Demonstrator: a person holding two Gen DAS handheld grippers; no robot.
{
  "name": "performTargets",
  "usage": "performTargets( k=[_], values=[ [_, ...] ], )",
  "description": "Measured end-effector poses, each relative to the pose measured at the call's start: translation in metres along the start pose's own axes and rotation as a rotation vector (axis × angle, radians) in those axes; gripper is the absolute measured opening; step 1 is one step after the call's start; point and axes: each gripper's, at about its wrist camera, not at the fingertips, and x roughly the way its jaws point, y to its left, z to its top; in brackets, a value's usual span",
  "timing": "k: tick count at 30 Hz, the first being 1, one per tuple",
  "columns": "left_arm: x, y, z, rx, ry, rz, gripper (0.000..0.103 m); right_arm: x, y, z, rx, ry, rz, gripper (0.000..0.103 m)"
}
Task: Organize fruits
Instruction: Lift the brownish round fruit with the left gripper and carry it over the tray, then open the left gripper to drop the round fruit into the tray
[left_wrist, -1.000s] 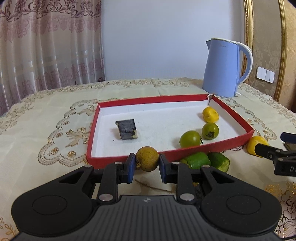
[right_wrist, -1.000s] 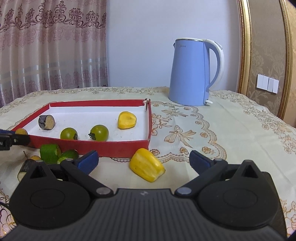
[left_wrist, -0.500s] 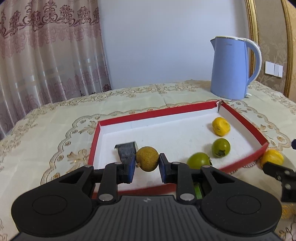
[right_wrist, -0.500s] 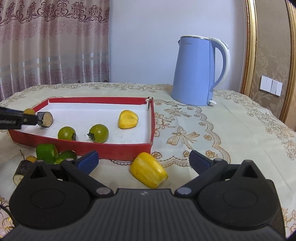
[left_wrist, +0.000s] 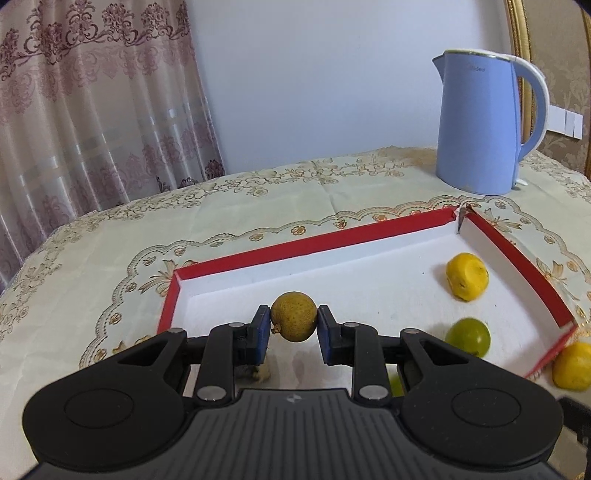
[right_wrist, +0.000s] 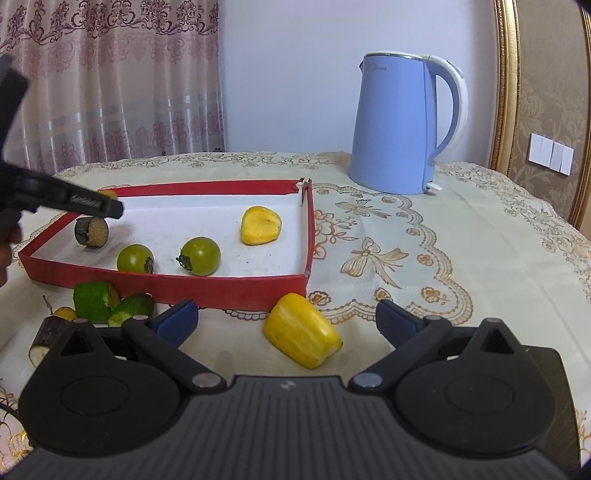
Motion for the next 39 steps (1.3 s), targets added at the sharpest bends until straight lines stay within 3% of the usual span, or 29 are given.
performTargets(
  k=[12,29,39],
  values=[
    [0.036,-0.019,0.028,0.036,0.051,0.007,0.026,0.001,-0.002,0.000,0.014,0.002,-0.001,0.101],
    [0.078,-0.030,0.040,0.032,0.150,0.022,0.026,0.000,-0.003,0.000,0.028,0.001,-0.017,0.097],
    [0.077,-0.028,0.038,0.031,0.153,0.022,0.030,0.002,-0.002,0.001,0.025,0.021,-0.014,0.093]
  ],
)
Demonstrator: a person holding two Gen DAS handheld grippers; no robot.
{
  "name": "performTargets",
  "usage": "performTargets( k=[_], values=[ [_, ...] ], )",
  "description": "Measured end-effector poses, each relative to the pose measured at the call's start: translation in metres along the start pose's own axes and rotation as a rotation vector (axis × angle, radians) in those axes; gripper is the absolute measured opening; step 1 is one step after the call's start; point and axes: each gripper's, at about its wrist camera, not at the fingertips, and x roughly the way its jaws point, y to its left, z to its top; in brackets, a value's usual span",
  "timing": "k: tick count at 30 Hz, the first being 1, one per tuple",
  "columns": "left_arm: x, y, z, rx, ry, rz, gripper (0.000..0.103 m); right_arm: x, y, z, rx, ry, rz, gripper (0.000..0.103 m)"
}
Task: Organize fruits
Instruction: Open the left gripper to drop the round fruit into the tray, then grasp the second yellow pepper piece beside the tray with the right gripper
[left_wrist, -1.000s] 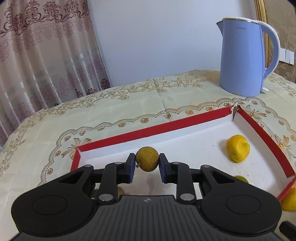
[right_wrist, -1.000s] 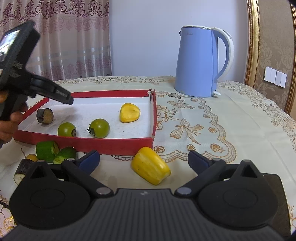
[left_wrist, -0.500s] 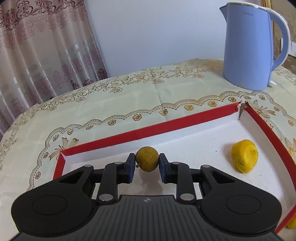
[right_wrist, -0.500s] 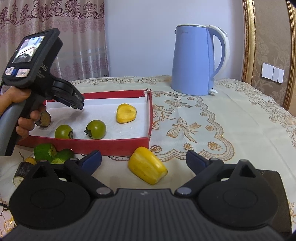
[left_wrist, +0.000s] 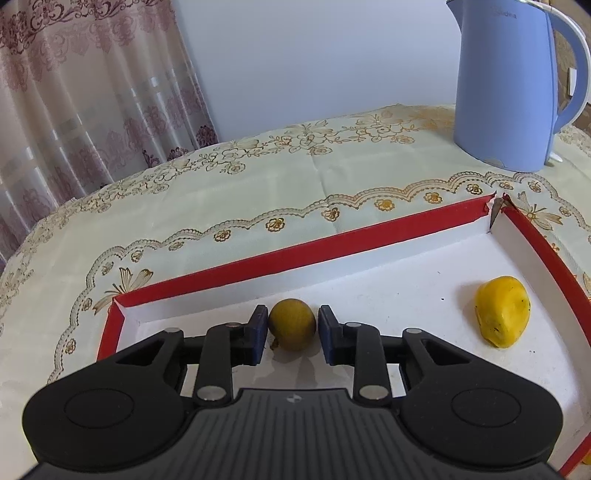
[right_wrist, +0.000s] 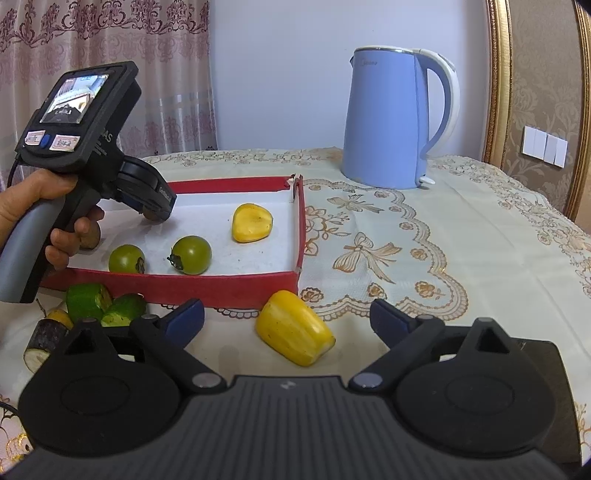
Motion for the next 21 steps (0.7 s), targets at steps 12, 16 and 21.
performTargets(
  k=[12,16,21],
  values=[
    [-0.016,0.018,-0.011,-0.012,-0.021,-0.043,0.052,0.012,-0.002,0.001,0.007,0.071,0.018,0.057],
    [-0.027,0.024,-0.015,-0.017,-0.045,-0.037,0.052,0.014,-0.004,0.001,0.015,0.083,0.016,0.054],
    [-0.061,0.048,-0.026,-0.100,-0.094,0.041,0.052,0.017,-0.002,0.002,-0.004,0.100,0.015,0.057]
  ],
)
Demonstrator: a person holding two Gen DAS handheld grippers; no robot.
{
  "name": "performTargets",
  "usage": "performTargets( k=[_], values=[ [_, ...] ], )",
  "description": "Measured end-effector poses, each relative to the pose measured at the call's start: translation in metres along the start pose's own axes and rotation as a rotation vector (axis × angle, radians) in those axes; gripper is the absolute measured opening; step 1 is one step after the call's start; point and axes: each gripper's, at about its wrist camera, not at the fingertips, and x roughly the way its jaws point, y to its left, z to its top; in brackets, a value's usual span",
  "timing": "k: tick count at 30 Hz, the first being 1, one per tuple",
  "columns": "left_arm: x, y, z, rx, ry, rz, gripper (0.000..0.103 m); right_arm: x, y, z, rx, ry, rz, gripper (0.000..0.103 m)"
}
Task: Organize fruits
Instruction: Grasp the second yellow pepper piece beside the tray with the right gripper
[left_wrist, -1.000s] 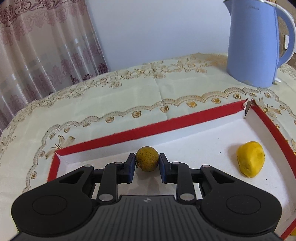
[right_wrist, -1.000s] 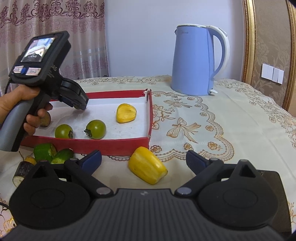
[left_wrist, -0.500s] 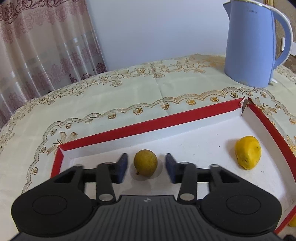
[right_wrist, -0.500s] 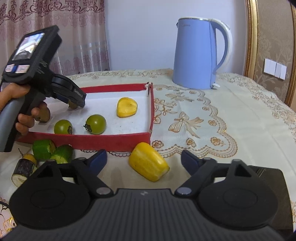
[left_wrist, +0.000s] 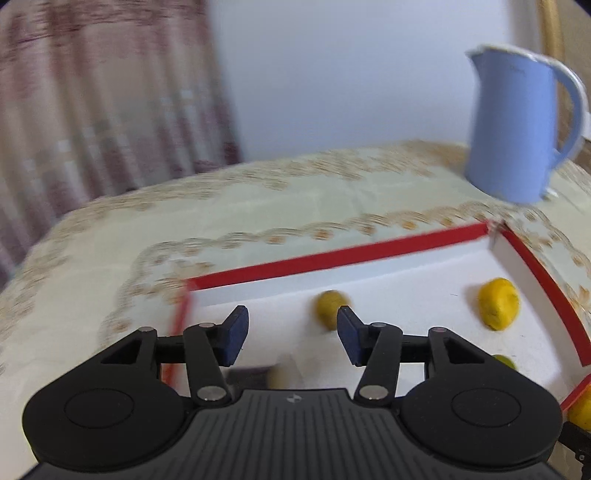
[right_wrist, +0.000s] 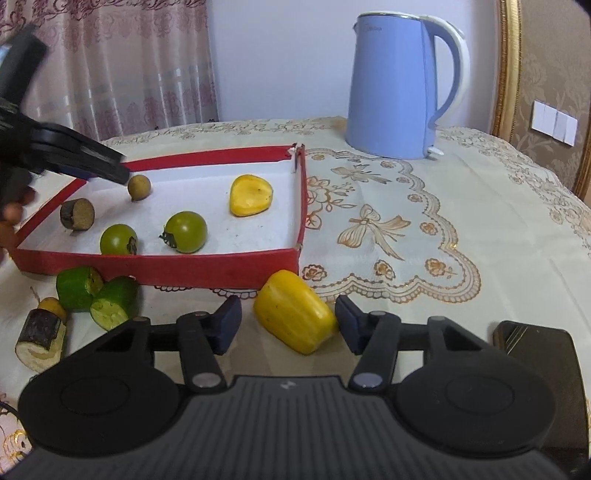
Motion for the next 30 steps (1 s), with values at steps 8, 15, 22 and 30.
performTargets(
  k=[8,15,22,30],
  values=[
    [-0.055,0.074,-0.039,-0.217,-0.209,0.001,0.086,0.000,0.001,0.000,-0.007,-0.011,-0.037,0.045],
    [-0.031,0.106,-0.051,-0.335,-0.202,0.014,0.086,-0.006,0.003,-0.002,-0.010,-0.033,-0.063,0.043],
    [-0.039,0.090,-0.057,-0.244,-0.247,0.030,0.086,-0.016,-0.001,-0.005,0.020,-0.053,-0.037,0.023],
    [-0.039,0.071,-0.063,-0.139,-0.259,0.063,0.086,-0.010,0.006,-0.001,-0.057,-0.024,-0.058,0.025]
  ],
)
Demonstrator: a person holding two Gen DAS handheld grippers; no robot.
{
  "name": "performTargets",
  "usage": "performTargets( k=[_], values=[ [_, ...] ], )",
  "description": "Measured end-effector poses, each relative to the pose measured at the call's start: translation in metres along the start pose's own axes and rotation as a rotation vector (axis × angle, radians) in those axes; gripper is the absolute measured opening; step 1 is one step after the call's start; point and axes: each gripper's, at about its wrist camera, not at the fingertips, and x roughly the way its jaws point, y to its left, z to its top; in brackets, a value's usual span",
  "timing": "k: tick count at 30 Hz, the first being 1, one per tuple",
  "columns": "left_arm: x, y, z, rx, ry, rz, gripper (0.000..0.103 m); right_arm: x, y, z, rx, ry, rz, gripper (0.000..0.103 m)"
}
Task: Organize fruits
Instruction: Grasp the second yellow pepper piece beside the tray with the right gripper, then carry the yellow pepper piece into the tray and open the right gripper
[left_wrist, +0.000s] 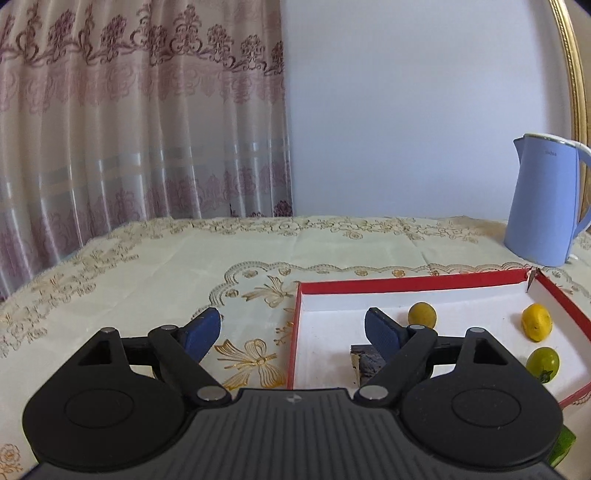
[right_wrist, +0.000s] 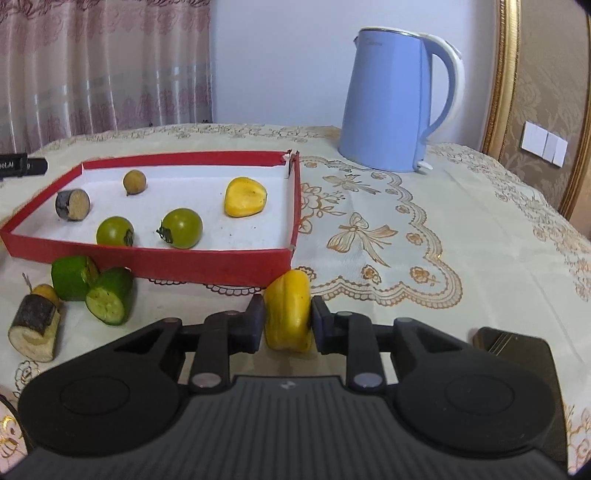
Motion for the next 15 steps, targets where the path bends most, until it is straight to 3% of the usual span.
performTargets(
  k=[5,15],
  values=[
    [0.001,-0.003,-0.001,0.025,-0.008,0.023,0.086,-0.013,0.007,-0.002,-0.032,-0.052,-0.021,0.022],
    [0.005,-0.003,-0.003,0.022,0.018,0.015,0.086,-0.024,0.002,0.002,0.027,-0.101,0.071,0.022]
  ],
)
